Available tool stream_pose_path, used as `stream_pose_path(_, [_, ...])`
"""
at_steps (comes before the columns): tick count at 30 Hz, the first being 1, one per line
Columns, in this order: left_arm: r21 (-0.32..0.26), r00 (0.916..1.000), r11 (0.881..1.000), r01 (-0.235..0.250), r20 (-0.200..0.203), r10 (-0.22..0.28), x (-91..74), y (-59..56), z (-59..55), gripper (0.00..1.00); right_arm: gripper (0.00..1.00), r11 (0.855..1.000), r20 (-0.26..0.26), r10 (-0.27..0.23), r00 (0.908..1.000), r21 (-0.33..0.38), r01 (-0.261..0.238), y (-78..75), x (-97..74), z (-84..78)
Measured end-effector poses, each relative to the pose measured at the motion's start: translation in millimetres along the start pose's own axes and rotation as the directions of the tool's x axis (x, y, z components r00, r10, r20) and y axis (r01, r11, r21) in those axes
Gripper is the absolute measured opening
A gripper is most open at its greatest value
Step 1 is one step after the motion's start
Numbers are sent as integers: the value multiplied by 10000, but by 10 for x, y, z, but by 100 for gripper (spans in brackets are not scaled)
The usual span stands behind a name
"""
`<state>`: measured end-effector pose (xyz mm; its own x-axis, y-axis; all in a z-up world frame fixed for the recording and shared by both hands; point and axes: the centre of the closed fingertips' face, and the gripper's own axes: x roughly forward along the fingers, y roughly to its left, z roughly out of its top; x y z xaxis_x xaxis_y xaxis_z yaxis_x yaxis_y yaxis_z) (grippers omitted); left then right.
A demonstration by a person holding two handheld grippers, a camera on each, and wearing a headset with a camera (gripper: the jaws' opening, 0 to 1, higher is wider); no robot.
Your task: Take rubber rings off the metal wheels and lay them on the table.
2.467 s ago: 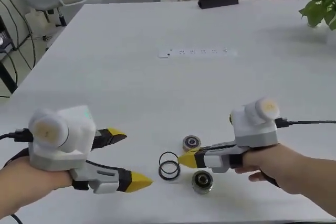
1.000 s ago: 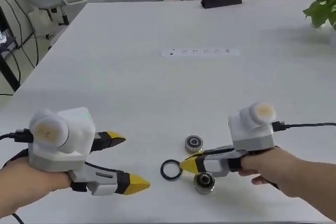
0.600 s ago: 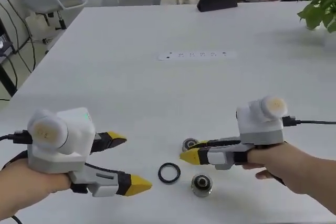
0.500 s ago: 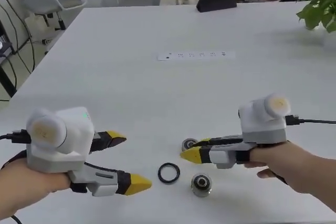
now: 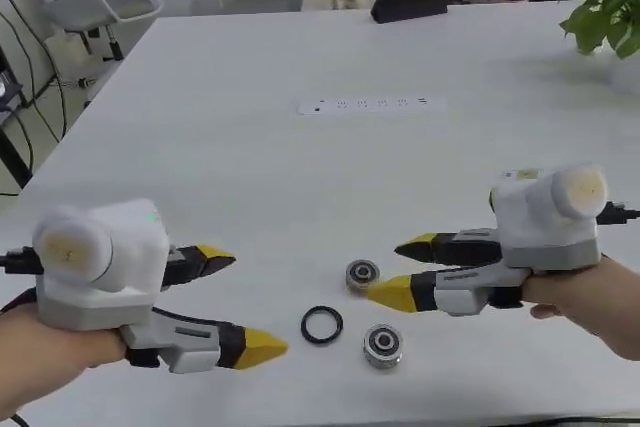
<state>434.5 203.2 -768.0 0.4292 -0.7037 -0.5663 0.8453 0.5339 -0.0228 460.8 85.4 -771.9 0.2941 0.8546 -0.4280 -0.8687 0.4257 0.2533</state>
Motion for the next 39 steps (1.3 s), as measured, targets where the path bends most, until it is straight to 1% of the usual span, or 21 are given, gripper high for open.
stream_pose_path(3, [-66,10000,10000,-46,65,46,-31,-21,13,71,58,9999,155,-103,9998,114,102,-5,-90,-5])
stream_pose_path(5, [-53,9999,9999,-93,82,93,-51,-33,11,71,60,9997,222,-234,9995,62,233,0,-155,-26])
stream_pose_path(8, [-39,9998,9999,-165,80,165,-83,-46,-4,72,62,9990,69,-422,9991,-172,423,-2,-242,-94])
stream_pose_path(11, [-152,9997,9996,-220,126,222,-109,-62,-22,72,66,9975,-106,-574,9983,-414,570,20,-335,-156])
stream_pose_path(13, [-194,9996,9995,-233,139,236,-116,-76,-35,72,69,9966,-162,-670,9976,-494,661,30,-377,-176])
stream_pose_path(18, [-332,9995,9992,-239,179,245,-130,-129,-64,72,73,9924,-255,-877,9958,-893,851,82,-493,-211])
stream_pose_path(21, [-307,9991,9990,-327,250,335,-171,-142,-55,72,76,9896,-344,-991,9945,-1077,949,109,-540,-252])
stream_pose_path(25, [-302,9986,9987,-399,335,409,-222,-170,-45,73,79,9866,-438,-1142,9925,-1224,1081,125,-600,-314])
stream_pose_path(34, [-324,9979,9979,-559,299,569,-295,-216,-83,73,81,9797,-479,-1505,9874,-1410,1425,127,-747,-383])
stream_pose_path(39, [-340,9970,9972,-669,365,681,-341,-217,-69,73,81,9789,-476,-1602,9859,-1361,1525,142,-792,-419])
